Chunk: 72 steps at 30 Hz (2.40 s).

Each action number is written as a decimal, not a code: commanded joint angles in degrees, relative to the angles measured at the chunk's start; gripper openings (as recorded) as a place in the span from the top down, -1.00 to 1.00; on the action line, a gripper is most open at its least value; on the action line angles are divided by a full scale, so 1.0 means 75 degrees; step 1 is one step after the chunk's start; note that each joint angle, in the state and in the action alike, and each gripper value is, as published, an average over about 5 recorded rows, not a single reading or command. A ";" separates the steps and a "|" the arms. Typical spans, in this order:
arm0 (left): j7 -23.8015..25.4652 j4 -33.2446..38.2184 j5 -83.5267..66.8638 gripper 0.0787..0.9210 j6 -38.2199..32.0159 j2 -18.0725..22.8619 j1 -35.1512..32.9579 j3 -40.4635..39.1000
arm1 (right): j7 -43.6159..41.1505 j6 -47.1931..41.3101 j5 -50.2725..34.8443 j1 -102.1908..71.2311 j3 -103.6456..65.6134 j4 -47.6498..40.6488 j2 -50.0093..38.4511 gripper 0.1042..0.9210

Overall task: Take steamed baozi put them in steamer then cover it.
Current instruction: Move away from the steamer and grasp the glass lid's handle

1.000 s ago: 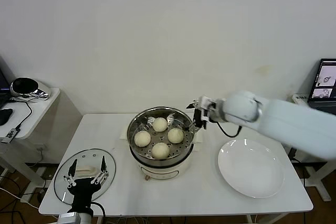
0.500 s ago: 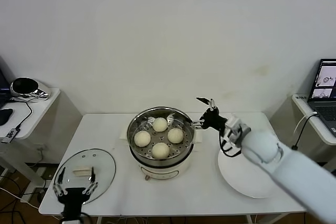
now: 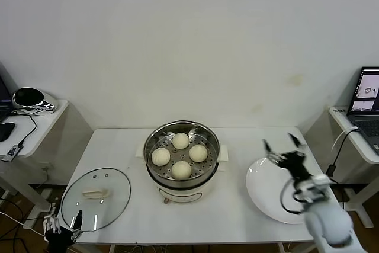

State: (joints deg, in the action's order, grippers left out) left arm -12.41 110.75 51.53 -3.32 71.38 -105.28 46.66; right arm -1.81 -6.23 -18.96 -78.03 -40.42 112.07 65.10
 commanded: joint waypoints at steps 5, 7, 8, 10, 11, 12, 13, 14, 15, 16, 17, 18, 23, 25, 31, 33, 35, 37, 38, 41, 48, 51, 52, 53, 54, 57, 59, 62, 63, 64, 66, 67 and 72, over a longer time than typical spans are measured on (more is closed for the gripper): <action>0.0651 -0.2037 0.2397 -0.77 -0.0294 -0.1246 0.1733 -0.0378 | 0.0217 0.0201 0.0520 -0.1635 -0.2253 0.0344 0.1451 -0.76; 0.0657 -0.2211 0.2399 -0.77 -0.0287 -0.1296 0.1881 -0.0504 | 0.0215 0.0201 0.0553 -0.1688 -0.2265 0.0291 0.1489 -0.76; 0.0657 -0.2288 0.2400 -0.77 -0.0286 -0.1312 0.1954 -0.0560 | 0.0213 0.0201 0.0567 -0.1703 -0.2267 0.0264 0.1505 -0.76; 0.0664 -0.2378 0.2400 -0.77 -0.0286 -0.1333 0.2078 -0.0675 | 0.0211 0.0201 0.0584 -0.1713 -0.2264 0.0219 0.1529 -0.76; 0.0669 -0.2404 0.2400 -0.77 -0.0284 -0.1340 0.2141 -0.0744 | 0.0211 0.0201 0.0587 -0.1714 -0.2257 0.0200 0.1538 -0.76; 0.0675 -0.2425 0.2404 -0.77 -0.0281 -0.1345 0.2200 -0.0809 | 0.0212 0.0201 0.0593 -0.1716 -0.2245 0.0182 0.1540 -0.76; 0.0678 -0.2439 0.2409 -0.77 -0.0276 -0.1349 0.2258 -0.0872 | 0.0212 0.0201 0.0605 -0.1724 -0.2229 0.0162 0.1538 -0.76; 0.0683 -0.2463 0.2423 -0.77 -0.0267 -0.1350 0.2331 -0.0933 | 0.0213 0.0201 0.0616 -0.1735 -0.2213 0.0144 0.1533 -0.76; 0.0688 -0.2491 0.2440 -0.77 -0.0258 -0.1350 0.2407 -0.0981 | 0.0213 0.0201 0.0627 -0.1750 -0.2200 0.0132 0.1525 -0.76; 0.0691 -0.2528 0.2456 -0.77 -0.0246 -0.1350 0.2486 -0.1020 | 0.0213 0.0201 0.0635 -0.1773 -0.2191 0.0126 0.1516 -0.76; 0.0695 -0.2580 0.2468 -0.77 -0.0236 -0.1354 0.2584 -0.1061 | 0.0212 0.0201 0.0641 -0.1797 -0.2188 0.0127 0.1510 -0.76; 0.0700 -0.2637 0.2477 -0.77 -0.0227 -0.1363 0.2682 -0.1096 | 0.0212 0.0201 0.0641 -0.1819 -0.2189 0.0133 0.1508 -0.76; 0.0743 -0.2790 0.2432 -0.77 -0.0198 -0.1448 0.3071 -0.1281 | 0.0205 0.0201 0.0687 -0.1949 -0.2207 0.0166 0.1551 -0.76; 0.0754 -0.2819 0.2416 -0.77 -0.0179 -0.1469 0.3206 -0.1365 | 0.0200 0.0201 0.0719 -0.2000 -0.2207 0.0169 0.1578 -0.76; 0.0806 -0.3025 0.2387 -0.77 -0.0137 -0.1502 0.3628 -0.1534 | 0.0174 0.0201 0.0773 -0.2130 -0.2207 0.0170 0.1625 -0.76; 0.0815 -0.3194 0.2343 -0.77 -0.0131 -0.1526 0.3810 -0.1585 | 0.0165 0.0201 0.0796 -0.2153 -0.2207 0.0167 0.1638 -0.76; 0.0803 -0.3380 0.2299 -0.77 -0.0131 -0.1534 0.3989 -0.1617 | 0.0161 0.0201 0.0821 -0.2165 -0.2207 0.0168 0.1655 -0.76; 0.0787 -0.3527 0.2225 -0.77 -0.0132 -0.1534 0.4141 -0.1624 | 0.0157 0.0201 0.0844 -0.2173 -0.2207 0.0171 0.1670 -0.76; 0.0785 -0.3574 0.2181 -0.77 -0.0132 -0.1535 0.4185 -0.1622 | 0.0155 0.0201 0.0857 -0.2176 -0.2206 0.0169 0.1677 -0.76; 0.0800 -0.3706 0.1989 -0.77 -0.0129 -0.1550 0.4248 -0.1641 | 0.0148 0.0201 0.0893 -0.2179 -0.2202 0.0159 0.1693 -0.76; 0.0737 -0.4057 0.1749 -0.53 -0.0180 -0.1461 0.4185 -0.1689 | 0.0130 0.0201 0.0931 -0.2168 -0.2144 0.0180 0.1709 -0.76; 0.0628 -0.4204 0.1715 -0.33 -0.0245 -0.1415 0.4198 -0.1684 | 0.0125 0.0201 0.0940 -0.2170 -0.2126 0.0204 0.1711 -0.76; 0.0590 -0.4238 0.1701 -0.24 -0.0267 -0.1402 0.4205 -0.1681 | 0.0124 0.0201 0.0942 -0.2175 -0.2121 0.0212 0.1712 -0.76; 0.0546 -0.4264 0.1680 -0.18 -0.0290 -0.1389 0.4211 -0.1678 | 0.0122 0.0201 0.0943 -0.2180 -0.2114 0.0218 0.1713 -0.76; 0.0503 -0.4284 0.1658 -0.12 -0.0312 -0.1374 0.4214 -0.1673 | 0.0121 0.0201 0.0943 -0.2186 -0.2110 0.0222 0.1713 -0.76; 0.0400 -0.4314 0.1569 0.09 -0.0345 -0.1345 0.4198 -0.1662 | 0.0119 0.0201 0.0945 -0.2196 -0.2095 0.0228 0.1710 -0.76; 0.0372 -0.4320 0.1493 0.23 -0.0358 -0.1338 0.4165 -0.1654 | 0.0120 0.0201 0.0941 -0.2199 -0.2090 0.0237 0.1705 -0.76; 0.0342 -0.4282 0.1293 0.43 -0.0399 -0.1337 0.4079 -0.1632 | 0.0120 0.0201 0.0929 -0.2207 -0.2086 0.0257 0.1692 -0.76; 0.0327 -0.4248 0.1181 0.50 -0.0405 -0.1341 0.4038 -0.1626 | 0.0120 0.0201 0.0925 -0.2210 -0.2085 0.0263 0.1686 -0.76; 0.0302 -0.4181 0.1062 0.58 -0.0386 -0.1349 0.3986 -0.1622 | 0.0120 0.0201 0.0920 -0.2216 -0.2083 0.0268 0.1680 -0.76; 0.0241 -0.4011 0.0847 0.70 -0.0286 -0.1373 0.3862 -0.1616 | 0.0120 0.0201 0.0893 -0.2233 -0.2076 0.0282 0.1667 -0.76; 0.0191 -0.3903 0.0773 0.76 -0.0216 -0.1391 0.3787 -0.1612 | 0.0120 0.0201 0.0880 -0.2241 -0.2071 0.0290 0.1662 -0.76; -0.0104 -0.3152 0.0648 0.84 0.0068 -0.1460 0.3288 -0.1479 | 0.0116 0.0201 0.0887 -0.2258 -0.2008 0.0342 0.1641 -0.76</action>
State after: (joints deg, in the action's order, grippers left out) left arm -10.63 81.16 59.81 -5.10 60.72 -76.67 34.86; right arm -0.93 -4.73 -12.25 -94.88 -55.80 114.38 77.44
